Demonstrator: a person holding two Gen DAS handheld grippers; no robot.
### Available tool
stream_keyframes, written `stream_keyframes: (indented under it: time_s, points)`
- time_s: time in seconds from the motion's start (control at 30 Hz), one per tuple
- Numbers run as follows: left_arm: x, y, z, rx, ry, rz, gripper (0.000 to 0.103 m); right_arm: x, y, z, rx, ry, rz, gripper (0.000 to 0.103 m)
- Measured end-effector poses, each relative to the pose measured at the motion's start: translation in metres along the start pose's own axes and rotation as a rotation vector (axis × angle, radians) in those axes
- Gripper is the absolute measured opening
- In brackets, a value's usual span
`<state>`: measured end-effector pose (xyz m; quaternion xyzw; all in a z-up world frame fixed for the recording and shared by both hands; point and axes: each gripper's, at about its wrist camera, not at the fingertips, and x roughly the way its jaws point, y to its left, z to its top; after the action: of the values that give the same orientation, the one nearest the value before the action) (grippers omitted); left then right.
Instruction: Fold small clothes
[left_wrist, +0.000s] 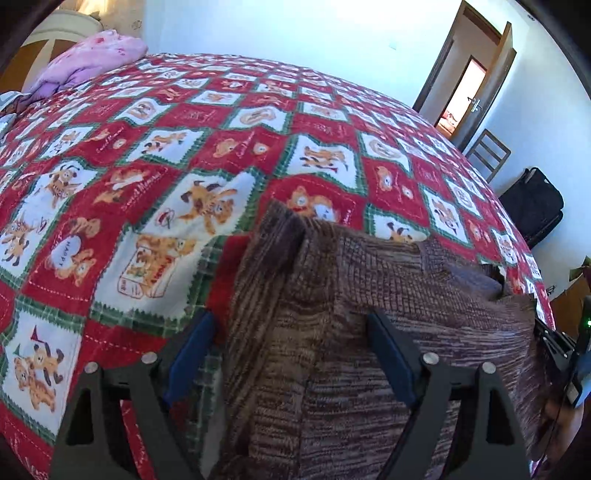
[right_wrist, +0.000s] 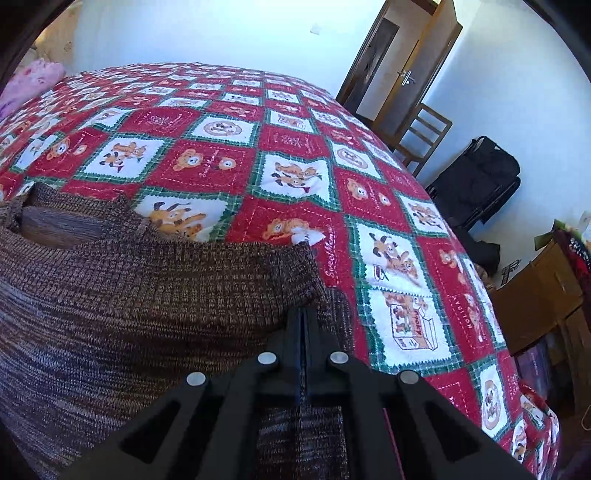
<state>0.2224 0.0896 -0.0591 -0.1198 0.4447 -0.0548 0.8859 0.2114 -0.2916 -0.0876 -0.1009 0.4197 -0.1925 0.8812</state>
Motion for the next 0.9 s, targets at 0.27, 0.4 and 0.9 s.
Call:
stream_keyframes:
  time_s: [0.27, 0.4, 0.9]
  points:
    - [-0.093, 0.044, -0.052, -0.112, -0.143, -0.105, 0.087, -0.100, 0.014, 0.010, 0.125, -0.215, 0.297, 0.003]
    - [-0.100, 0.055, -0.097, -0.207, -0.107, -0.173, 0.087, -0.116, 0.075, 0.025, 0.086, -0.178, 0.523, 0.040]
    - [-0.106, 0.051, -0.138, -0.222, -0.276, -0.164, 0.087, -0.116, 0.298, 0.040, -0.252, -0.031, 0.672, 0.074]
